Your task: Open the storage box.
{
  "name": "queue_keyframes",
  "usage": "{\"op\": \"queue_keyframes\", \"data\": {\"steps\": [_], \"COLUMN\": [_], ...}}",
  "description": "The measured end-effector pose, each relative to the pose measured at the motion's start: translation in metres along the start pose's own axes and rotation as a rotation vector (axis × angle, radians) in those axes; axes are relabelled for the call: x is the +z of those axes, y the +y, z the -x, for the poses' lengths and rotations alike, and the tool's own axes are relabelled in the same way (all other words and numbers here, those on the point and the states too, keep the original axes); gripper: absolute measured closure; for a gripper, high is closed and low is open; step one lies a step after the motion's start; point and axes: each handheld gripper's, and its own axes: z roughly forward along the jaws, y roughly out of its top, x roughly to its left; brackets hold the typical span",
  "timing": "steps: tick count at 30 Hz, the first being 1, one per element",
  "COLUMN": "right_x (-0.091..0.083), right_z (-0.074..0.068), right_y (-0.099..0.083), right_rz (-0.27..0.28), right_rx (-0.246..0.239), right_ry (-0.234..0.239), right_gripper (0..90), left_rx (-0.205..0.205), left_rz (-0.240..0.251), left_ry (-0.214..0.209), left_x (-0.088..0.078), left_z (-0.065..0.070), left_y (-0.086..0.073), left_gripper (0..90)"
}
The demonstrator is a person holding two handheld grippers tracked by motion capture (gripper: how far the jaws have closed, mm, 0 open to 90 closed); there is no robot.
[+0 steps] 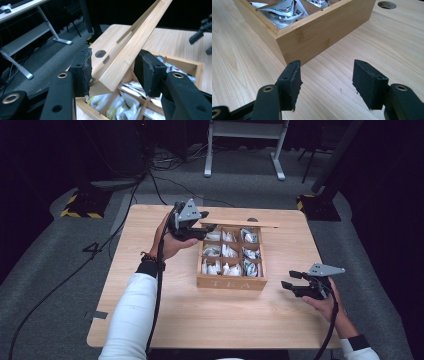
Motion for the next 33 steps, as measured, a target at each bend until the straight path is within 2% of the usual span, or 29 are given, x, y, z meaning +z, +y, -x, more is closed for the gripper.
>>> {"op": "queue_keyframes", "data": {"steps": [3, 8, 11, 14, 18, 23, 28, 33], "right_x": [0.002, 0.004, 0.005, 0.006, 0.008, 0.014, 0.019, 0.022], "right_z": [-0.002, -0.003, -0.003, -0.003, -0.002, -0.003, -0.003, -0.004], "right_y": [0.0, 0.0, 0.0, 0.0, -0.004, -0.006, -0.009, -0.01], "right_rz": [-0.004, -0.002, -0.003, -0.013, -0.007, -0.028, -0.042, -0.054], "right_rx": [0.001, 0.015, 0.009, 0.004, 0.013, 0.005, 0.014, 0.016], "right_ry": [0.006, 0.013, 0.023, 0.015, -0.002, 0.004, 0.01, 0.018], "right_gripper": [40.0, 43.1, 41.7, 41.2, 41.3, 40.7, 40.8, 41.3], "left_rx": [-0.024, -0.059, -0.089, -0.098, -0.129, -0.156, -0.169, -0.196], "left_rz": [0.018, 0.023, 0.027, 0.026, 0.042, 0.059, 0.053, 0.074], "left_ry": [0.005, 0.036, 0.03, 0.035, 0.042, 0.062, 0.133, 0.143], "left_x": [0.003, 0.009, 0.012, 0.015, 0.019, 0.025, 0.035, 0.042], "left_z": [-0.008, -0.019, -0.025, -0.03, -0.037, -0.045, -0.05, -0.059], "left_y": [0.004, 0.014, 0.018, 0.021, 0.023, 0.026, 0.031, 0.031], "left_gripper": [48.4, 47.1, 46.4, 46.1, 45.6, 44.5, 43.5, 42.2]}}
